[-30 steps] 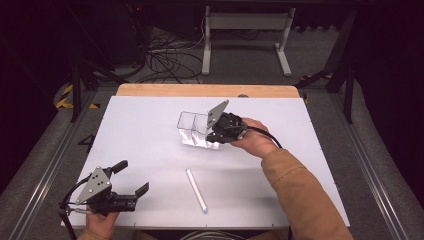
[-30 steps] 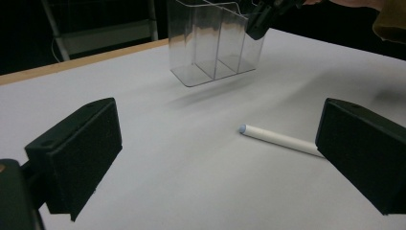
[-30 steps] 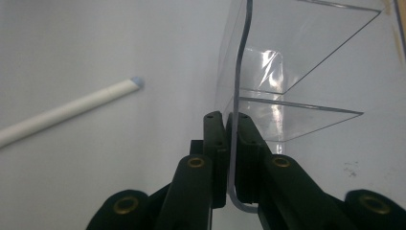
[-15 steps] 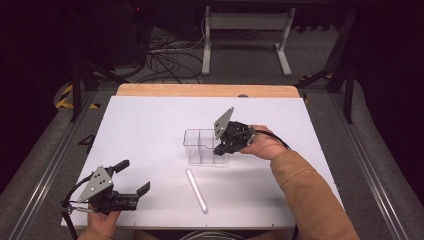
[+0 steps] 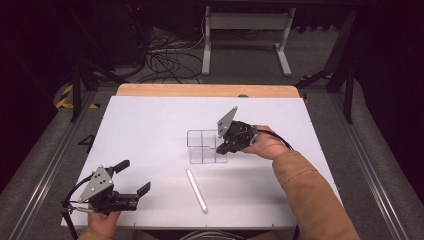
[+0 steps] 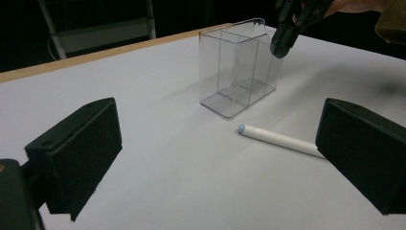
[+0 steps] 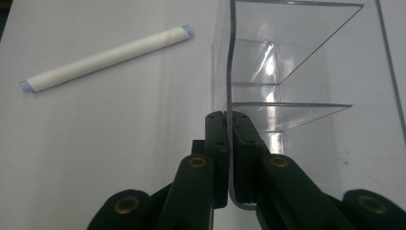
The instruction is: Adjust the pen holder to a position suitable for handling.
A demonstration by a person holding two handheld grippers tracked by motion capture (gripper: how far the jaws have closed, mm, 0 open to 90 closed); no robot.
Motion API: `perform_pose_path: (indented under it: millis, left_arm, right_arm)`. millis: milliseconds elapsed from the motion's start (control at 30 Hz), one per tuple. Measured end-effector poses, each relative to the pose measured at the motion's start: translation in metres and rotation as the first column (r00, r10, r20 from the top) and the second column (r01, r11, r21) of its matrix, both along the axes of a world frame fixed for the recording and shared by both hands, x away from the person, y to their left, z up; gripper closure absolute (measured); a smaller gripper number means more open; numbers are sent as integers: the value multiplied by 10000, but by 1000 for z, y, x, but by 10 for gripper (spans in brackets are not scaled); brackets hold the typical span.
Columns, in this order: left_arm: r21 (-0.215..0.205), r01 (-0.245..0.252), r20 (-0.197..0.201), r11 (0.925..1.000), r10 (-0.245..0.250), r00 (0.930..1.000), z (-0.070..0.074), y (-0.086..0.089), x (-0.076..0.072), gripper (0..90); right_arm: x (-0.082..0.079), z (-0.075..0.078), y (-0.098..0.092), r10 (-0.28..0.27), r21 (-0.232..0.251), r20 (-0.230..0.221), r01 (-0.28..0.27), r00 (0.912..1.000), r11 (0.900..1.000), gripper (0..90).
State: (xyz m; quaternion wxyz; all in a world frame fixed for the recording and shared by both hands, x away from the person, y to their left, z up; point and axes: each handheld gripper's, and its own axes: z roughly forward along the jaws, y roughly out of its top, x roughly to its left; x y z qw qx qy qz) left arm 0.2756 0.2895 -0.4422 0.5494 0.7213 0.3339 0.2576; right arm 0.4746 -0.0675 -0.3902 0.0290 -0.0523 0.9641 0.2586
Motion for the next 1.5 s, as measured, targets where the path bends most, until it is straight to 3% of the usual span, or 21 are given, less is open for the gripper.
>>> perform_pose_path:
  millis: [567, 700, 833, 967, 1067, 1100, 1133, 1167, 1200, 1233, 1267, 1400, 1500]
  left_arm:
    - [143, 130, 73, 9998, -131, 9999, 1, -2, 3, 27]
    - [157, 140, 62, 9998, -141, 9999, 1, -3, 4, 27]
    - [199, 194, 159, 9996, -197, 9997, 3, -4, 7, 27]
    - [295, 197, 167, 9994, -202, 9997, 3, -4, 9, 27]
    - [309, 174, 266, 9994, -182, 9995, 4, 0, 10, 27]
    - [309, 174, 266, 9994, -182, 9995, 4, 0, 10, 27]
    - [254, 171, 197, 9995, -176, 9997, 4, 0, 10, 27]
    - [221, 196, 143, 9996, -199, 9997, 4, 0, 11, 27]
    - [257, 209, 164, 9995, -214, 9996, 4, 1, 11, 27]
    - [230, 208, 158, 9995, -212, 9997, 4, 0, 11, 27]
    - [303, 220, 212, 9993, -226, 9995, 4, 1, 11, 27]
    - [231, 231, 198, 9995, -236, 9995, 3, 1, 12, 27]
    - [269, 220, 222, 9994, -226, 9995, 3, 2, 10, 27]
  right_arm:
    - [-10, -1, 4, -596, -77, 51, 597, 9982, 9982, 876]
    - [-11, -1, 3, -649, -77, 63, 650, 9979, 9979, 799]
    - [-16, 7, -4, -1228, 827, 80, 1217, 9924, 9891, 579]
    - [-27, 21, -11, -1798, 1892, 493, 1676, 9825, 9675, 406]
    - [-37, 31, -16, -2277, 2905, 644, 2000, 9716, 9357, 309]
    - [-37, 31, -16, -2277, 2905, 644, 2000, 9716, 9357, 309]
    - [-43, 35, -18, -2595, 3462, 561, 2250, 9641, 9108, 236]
    - [-45, 37, -19, -2698, 3692, 519, 2325, 9615, 8998, 216]
    - [-45, 37, -19, -2698, 3692, 519, 2325, 9615, 8998, 216]
    - [-51, 39, -20, -2924, 4007, 538, 2475, 9548, 8821, 169]
    - [-51, 39, -20, -2924, 4007, 538, 2475, 9548, 8821, 169]
    - [-57, 41, -22, -3165, 4630, 250, 2696, 9483, 8443, 86]
    - [-61, 42, -24, -3261, 4949, 45, 2812, 9453, 8222, 50]
